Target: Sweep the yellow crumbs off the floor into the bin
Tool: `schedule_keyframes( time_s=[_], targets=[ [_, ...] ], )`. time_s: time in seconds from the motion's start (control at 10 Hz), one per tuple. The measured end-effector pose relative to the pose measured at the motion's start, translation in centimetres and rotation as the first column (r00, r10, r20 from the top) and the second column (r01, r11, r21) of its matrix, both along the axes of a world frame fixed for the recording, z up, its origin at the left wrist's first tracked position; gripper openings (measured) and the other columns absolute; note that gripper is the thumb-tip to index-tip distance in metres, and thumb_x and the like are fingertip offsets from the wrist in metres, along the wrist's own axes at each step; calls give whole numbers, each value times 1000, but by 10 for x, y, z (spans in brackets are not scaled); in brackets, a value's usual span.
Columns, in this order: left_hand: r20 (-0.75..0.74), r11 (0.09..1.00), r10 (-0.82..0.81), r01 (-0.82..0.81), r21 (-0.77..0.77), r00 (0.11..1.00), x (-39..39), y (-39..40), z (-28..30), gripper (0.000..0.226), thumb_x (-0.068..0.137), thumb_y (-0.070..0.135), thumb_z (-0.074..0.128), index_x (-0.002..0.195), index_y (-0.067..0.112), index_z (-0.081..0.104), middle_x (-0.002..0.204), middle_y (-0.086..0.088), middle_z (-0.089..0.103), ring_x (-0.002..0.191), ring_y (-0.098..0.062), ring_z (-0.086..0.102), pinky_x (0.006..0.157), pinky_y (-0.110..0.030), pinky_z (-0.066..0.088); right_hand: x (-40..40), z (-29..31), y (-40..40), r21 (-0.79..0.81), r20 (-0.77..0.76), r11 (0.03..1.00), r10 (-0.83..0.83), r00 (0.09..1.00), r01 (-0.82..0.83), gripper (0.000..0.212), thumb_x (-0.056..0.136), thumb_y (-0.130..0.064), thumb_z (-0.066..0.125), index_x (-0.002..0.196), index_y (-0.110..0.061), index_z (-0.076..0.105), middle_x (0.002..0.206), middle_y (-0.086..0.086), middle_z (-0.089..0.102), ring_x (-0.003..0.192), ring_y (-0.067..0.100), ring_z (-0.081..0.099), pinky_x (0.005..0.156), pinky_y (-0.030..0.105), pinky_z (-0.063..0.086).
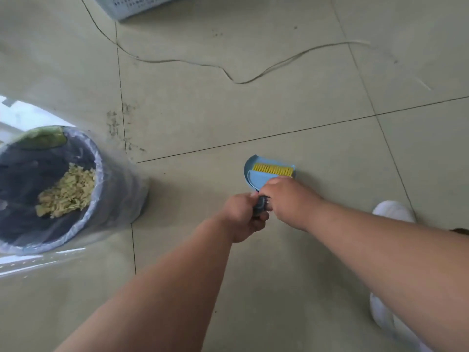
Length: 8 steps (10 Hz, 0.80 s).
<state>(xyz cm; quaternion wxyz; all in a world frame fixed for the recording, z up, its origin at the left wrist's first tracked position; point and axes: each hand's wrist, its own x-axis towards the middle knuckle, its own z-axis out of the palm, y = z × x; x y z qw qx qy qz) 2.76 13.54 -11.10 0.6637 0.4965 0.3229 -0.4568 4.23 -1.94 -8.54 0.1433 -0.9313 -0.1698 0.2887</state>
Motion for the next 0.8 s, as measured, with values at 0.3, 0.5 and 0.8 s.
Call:
schedule_keyframes(
  time_s=[0.3,0.5,0.8],
  targets=[
    [-26,877,-417,409,253,909,-34,3,-32,30,107,10,56,134,-1,63,138,-21,62,126,-35,65,89,-28,58,-24,-34,-4,-105,-236,993,19,972,-45,37,89,-10,51,122,-22,63,127,2,63,120,26,58,96,41,51],
    [180,690,-700,590,419,691,-56,-5,-32,29,98,35,63,108,16,82,113,0,77,99,-19,68,74,-20,48,-22,-43,-12,-186,-353,982,-38,935,-30,46,97,-34,50,143,-30,49,143,7,57,125,30,56,101,45,51],
    [61,434,-869,696,571,492,-54,11,-22,38,102,24,54,134,18,72,138,-6,69,124,-29,66,106,-34,53,-14,-12,-18,-190,-252,982,-48,966,-1,52,101,-35,53,151,-23,43,153,9,50,137,30,49,111,39,42]
  ],
)
